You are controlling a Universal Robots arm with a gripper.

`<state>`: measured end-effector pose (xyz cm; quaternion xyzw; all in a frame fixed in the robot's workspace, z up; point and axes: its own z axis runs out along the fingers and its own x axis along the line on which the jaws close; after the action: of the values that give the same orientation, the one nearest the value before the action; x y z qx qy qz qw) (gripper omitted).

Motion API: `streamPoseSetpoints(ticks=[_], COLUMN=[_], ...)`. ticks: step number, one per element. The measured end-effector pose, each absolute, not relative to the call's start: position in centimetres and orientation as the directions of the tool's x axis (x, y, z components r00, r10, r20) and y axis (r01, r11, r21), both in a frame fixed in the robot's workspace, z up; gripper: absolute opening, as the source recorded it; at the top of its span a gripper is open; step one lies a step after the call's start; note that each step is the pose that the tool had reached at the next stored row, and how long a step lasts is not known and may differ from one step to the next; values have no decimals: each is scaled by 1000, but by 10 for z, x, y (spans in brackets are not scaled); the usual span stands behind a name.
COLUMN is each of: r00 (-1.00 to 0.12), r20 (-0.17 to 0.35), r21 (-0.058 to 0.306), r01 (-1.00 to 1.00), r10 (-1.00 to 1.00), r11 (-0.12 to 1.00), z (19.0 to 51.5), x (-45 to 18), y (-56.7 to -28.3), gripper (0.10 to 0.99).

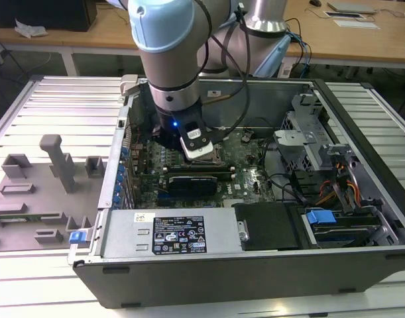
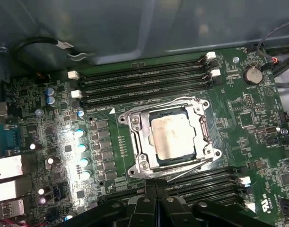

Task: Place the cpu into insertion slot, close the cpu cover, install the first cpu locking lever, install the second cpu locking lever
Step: 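Install the second cpu locking lever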

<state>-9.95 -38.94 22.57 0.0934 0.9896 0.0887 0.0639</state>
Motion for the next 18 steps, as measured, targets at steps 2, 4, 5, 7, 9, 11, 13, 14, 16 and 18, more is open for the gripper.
streamPoseSetpoints(ticks=[2, 4, 5, 7, 9, 11, 13, 14, 16, 18], r00=[-974, -974, -974, -974, -974, -974, -974, -974, -974, -974], r20=[-107, -106, -106, -105, -104, -103, -102, -101, -101, -101], r21=[204, 211, 214, 219, 224, 228, 232, 234, 236, 237], r01=[173, 173, 173, 173, 173, 173, 173, 173, 173, 173], r10=[198, 199, 199, 200, 200, 200, 201, 201, 201, 201], r11=[964, 962, 961, 960, 959, 958, 957, 957, 956, 956], z=[224, 221, 220, 217, 212, 209, 205, 204, 202, 200], x=[-101, -103, -104, -105, -108, -108, -109, -109, -108, -108], y=[-391, -390, -391, -391, -391, -391, -391, -391, -390, -390], gripper=[106, 106, 106, 106, 106, 106, 106, 106, 106, 106])
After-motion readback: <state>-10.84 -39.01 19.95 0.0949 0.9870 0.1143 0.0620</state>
